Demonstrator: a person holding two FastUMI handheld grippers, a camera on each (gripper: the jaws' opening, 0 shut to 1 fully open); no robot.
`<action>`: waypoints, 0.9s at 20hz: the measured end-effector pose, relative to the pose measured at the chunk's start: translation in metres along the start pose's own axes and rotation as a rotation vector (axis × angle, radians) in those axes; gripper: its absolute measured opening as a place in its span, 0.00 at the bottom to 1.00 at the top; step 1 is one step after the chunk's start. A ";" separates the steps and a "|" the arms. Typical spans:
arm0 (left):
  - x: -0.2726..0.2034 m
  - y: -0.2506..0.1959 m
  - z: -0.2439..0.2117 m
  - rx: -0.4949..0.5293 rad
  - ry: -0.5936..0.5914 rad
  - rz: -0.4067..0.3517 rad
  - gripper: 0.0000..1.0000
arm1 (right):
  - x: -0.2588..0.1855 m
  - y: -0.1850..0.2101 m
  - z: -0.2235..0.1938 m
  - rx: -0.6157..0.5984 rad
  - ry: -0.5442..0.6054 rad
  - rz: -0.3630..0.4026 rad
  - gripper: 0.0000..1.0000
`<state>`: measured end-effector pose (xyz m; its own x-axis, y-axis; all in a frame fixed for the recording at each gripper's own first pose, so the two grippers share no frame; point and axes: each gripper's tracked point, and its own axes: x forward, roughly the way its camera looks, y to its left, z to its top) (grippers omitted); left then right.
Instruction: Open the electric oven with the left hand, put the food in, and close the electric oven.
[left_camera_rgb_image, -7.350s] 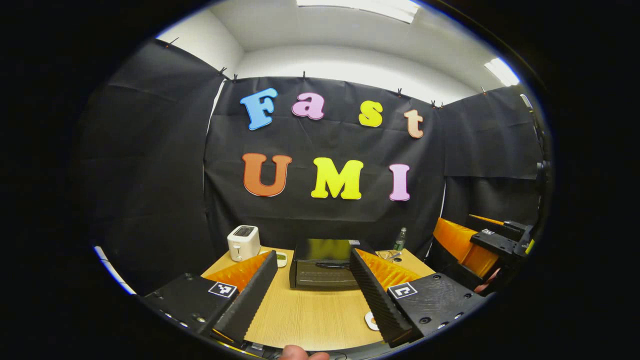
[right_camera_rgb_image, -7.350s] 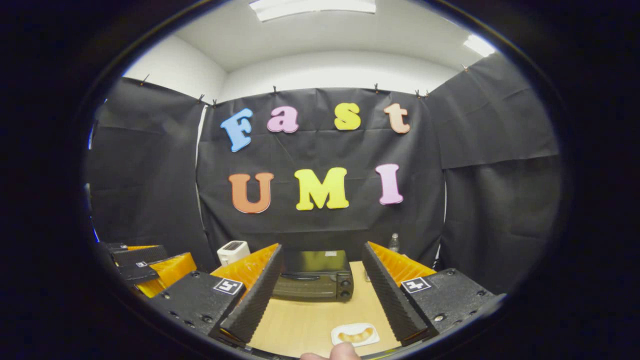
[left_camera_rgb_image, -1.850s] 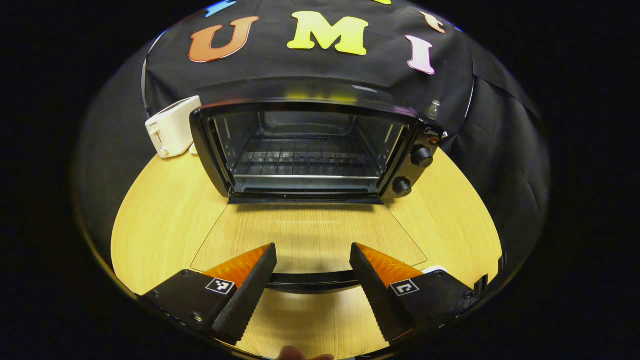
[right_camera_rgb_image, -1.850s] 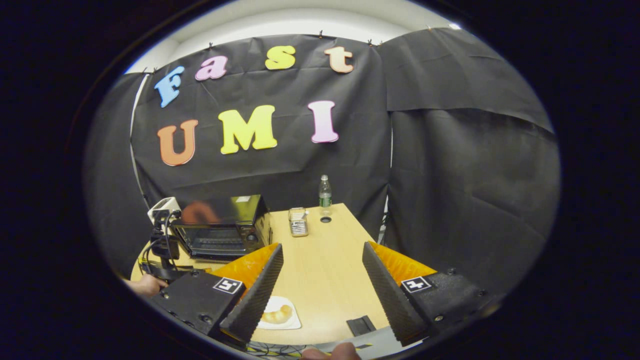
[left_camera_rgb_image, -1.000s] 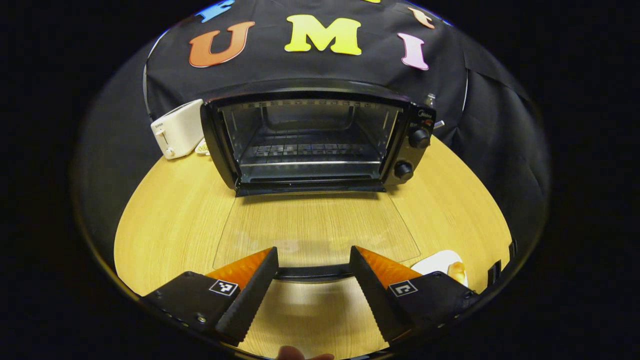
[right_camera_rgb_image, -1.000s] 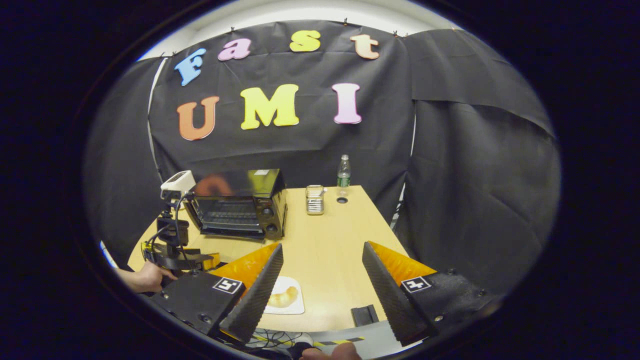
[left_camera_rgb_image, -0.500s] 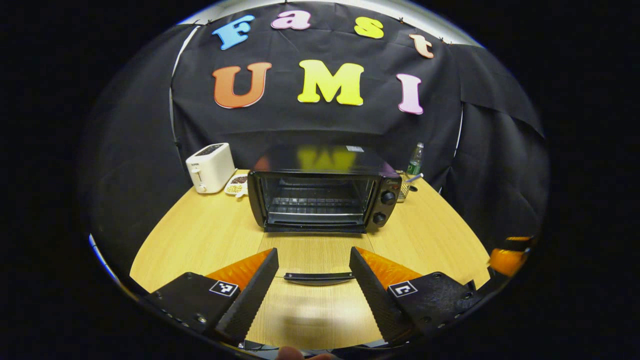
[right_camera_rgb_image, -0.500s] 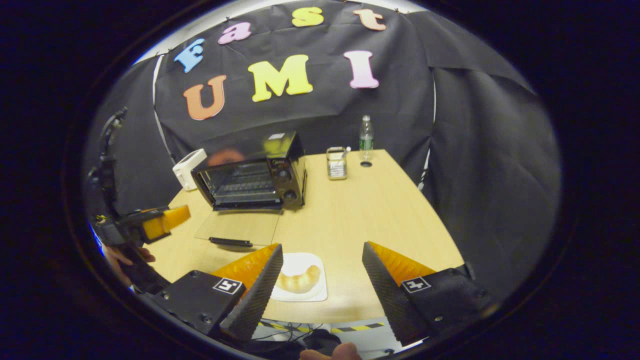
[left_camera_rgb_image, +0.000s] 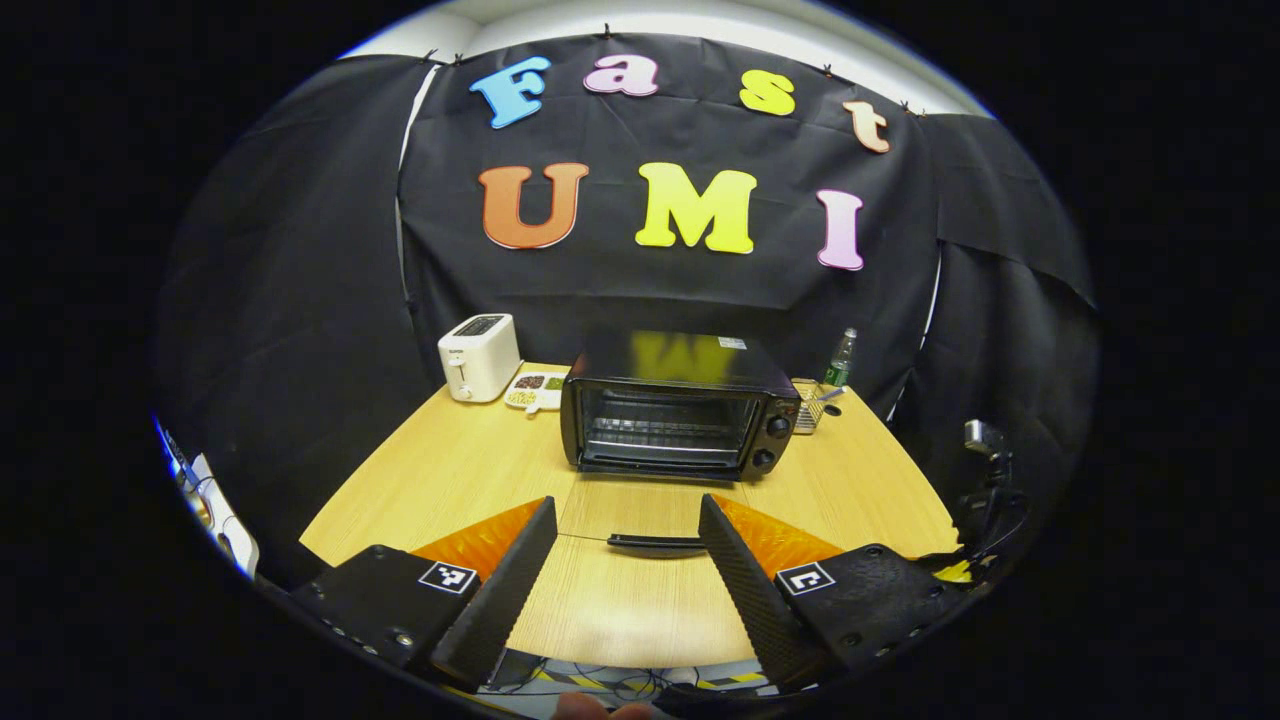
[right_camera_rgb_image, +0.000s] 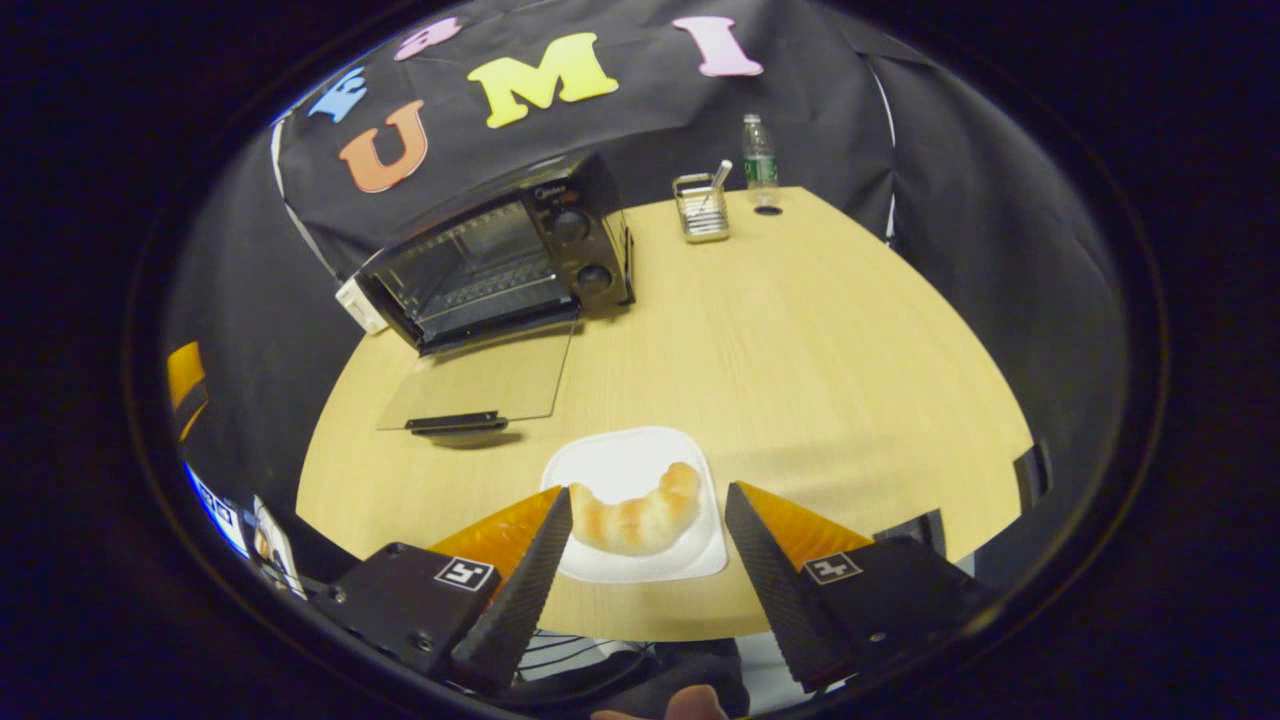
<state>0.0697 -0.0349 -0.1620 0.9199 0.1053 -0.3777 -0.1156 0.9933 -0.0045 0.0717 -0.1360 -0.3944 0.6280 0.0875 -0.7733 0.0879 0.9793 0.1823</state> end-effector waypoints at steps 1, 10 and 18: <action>-0.002 0.002 -0.003 -0.012 0.014 0.008 0.93 | 0.007 0.002 -0.004 -0.012 0.019 0.005 0.91; -0.002 0.005 -0.004 -0.059 0.031 0.071 0.94 | 0.041 -0.001 -0.031 0.042 0.151 0.025 0.74; 0.004 0.011 0.001 -0.089 0.024 0.034 0.93 | 0.048 0.000 -0.041 0.174 0.195 0.020 0.64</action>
<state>0.0726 -0.0232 -0.1626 0.9059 0.1368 -0.4008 -0.1805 0.9808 -0.0733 0.0704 -0.1248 -0.4564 0.4715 0.1570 -0.8678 0.2186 0.9325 0.2875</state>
